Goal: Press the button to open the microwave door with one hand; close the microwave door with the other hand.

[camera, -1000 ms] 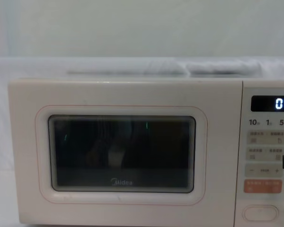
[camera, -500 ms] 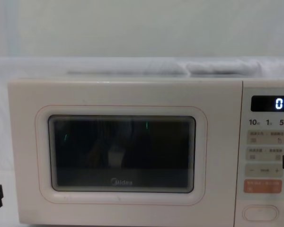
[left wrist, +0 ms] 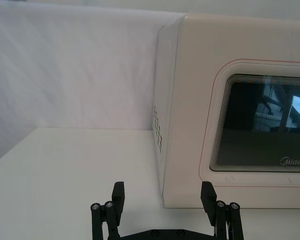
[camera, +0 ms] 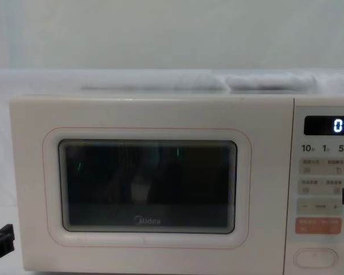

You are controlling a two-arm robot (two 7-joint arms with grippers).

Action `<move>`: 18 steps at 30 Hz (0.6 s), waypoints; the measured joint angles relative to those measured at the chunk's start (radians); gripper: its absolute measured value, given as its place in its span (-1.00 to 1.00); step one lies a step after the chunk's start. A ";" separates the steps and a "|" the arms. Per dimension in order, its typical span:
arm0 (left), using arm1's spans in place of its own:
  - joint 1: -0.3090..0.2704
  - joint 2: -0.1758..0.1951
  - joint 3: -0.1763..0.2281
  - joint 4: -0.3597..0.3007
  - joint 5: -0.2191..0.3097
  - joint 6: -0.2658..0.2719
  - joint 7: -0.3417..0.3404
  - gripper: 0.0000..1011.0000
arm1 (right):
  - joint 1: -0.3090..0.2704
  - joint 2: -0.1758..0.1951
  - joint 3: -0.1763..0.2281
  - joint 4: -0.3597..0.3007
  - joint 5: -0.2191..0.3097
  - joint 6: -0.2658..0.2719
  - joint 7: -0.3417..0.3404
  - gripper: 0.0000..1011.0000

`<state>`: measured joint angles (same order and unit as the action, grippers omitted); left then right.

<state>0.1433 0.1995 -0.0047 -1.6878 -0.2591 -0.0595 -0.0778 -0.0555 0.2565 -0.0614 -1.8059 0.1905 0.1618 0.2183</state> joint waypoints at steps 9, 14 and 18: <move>0.000 0.000 0.000 0.000 0.000 0.000 0.000 0.98 | 0.000 0.000 0.000 0.000 0.000 0.000 0.000 0.98; 0.000 0.000 0.000 0.000 0.000 0.000 0.000 0.98 | 0.000 0.000 0.000 0.000 0.000 0.000 0.000 0.98; 0.000 0.000 0.000 0.000 0.000 0.000 0.000 0.98 | 0.000 0.000 0.000 0.000 0.000 0.000 0.000 0.98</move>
<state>0.1433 0.1994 -0.0047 -1.6877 -0.2590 -0.0595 -0.0778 -0.0555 0.2565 -0.0613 -1.8059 0.1905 0.1618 0.2183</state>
